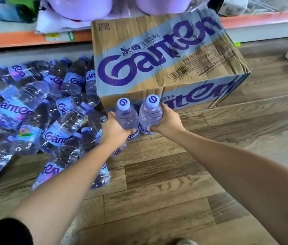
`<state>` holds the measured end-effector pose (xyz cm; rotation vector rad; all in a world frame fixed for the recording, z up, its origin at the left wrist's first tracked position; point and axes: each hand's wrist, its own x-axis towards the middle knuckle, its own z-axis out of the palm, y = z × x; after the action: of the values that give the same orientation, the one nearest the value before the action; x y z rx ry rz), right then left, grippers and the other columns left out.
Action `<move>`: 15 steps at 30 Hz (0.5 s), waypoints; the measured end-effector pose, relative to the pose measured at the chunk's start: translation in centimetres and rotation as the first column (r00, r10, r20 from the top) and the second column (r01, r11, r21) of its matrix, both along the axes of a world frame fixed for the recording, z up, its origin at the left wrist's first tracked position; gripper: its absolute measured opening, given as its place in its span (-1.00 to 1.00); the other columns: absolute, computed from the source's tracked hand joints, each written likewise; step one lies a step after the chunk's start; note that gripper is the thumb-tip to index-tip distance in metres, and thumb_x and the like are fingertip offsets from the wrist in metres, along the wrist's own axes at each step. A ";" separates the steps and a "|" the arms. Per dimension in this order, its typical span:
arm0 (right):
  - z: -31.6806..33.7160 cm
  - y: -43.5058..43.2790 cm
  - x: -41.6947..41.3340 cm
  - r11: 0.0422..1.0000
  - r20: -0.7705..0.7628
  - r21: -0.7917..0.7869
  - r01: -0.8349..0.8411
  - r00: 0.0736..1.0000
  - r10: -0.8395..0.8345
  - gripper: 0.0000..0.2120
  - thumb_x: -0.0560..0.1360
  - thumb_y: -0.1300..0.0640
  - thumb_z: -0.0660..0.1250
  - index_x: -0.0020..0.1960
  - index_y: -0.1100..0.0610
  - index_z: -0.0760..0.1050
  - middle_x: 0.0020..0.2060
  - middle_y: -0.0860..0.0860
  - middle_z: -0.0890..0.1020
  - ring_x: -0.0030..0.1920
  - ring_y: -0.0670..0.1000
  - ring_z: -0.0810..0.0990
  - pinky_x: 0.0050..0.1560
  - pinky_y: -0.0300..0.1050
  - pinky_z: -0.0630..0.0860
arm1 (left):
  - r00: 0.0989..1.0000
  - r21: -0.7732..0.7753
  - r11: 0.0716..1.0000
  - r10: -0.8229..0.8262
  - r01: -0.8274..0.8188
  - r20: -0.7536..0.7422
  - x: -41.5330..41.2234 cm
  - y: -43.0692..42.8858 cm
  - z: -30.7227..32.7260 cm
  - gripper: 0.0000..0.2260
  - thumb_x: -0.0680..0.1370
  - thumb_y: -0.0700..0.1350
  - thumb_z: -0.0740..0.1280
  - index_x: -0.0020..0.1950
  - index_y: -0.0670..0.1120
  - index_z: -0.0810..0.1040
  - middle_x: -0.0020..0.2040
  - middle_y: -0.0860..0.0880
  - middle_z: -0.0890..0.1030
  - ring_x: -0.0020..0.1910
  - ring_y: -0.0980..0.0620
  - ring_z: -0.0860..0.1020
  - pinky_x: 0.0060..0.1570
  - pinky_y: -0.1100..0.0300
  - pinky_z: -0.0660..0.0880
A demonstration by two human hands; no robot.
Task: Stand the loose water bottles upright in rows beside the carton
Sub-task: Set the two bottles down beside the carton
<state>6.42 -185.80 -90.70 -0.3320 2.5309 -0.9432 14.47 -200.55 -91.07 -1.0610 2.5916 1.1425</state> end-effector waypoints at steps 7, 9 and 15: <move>-0.8 -1.7 0.5 0.999 0.021 -0.004 -0.054 0.998 0.054 -0.44 0.24 0.23 0.53 0.20 0.17 0.42 0.12 0.07 0.59 0.16 0.08 0.55 0.12 -0.15 0.46 | 0.999 0.019 0.999 0.046 -0.046 0.005 0.8 -1.7 0.0 -0.37 0.32 -0.03 0.55 0.24 -0.18 0.34 0.23 -0.14 0.54 0.23 -0.15 0.50 -0.04 0.18 0.34; -0.8 -1.9 0.6 0.997 0.012 -0.008 -0.079 0.997 0.079 -0.42 0.27 0.26 0.51 0.24 0.19 0.39 0.17 0.09 0.54 0.23 0.09 0.48 0.18 -0.16 0.39 | 1.000 0.008 1.000 0.024 -0.024 0.011 1.0 -2.1 0.0 -0.38 0.32 -0.02 0.55 0.24 -0.16 0.33 0.23 -0.13 0.55 0.23 -0.15 0.50 -0.04 0.18 0.34; -0.8 -1.7 0.6 0.999 0.071 -0.034 -0.041 0.996 0.044 -0.36 0.25 0.27 0.50 0.23 0.20 0.26 0.14 0.08 0.50 0.16 0.08 0.49 0.12 -0.05 0.47 | 0.993 -0.026 0.993 -0.118 0.118 0.017 1.3 -2.4 -0.1 -0.34 0.31 -0.01 0.55 0.28 -0.12 0.30 0.22 -0.12 0.57 0.22 -0.16 0.52 -0.06 0.20 0.35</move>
<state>7.06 -187.55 -91.53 -0.3539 2.4360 -0.9641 15.73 -202.93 -91.22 -0.9038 2.6256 1.0713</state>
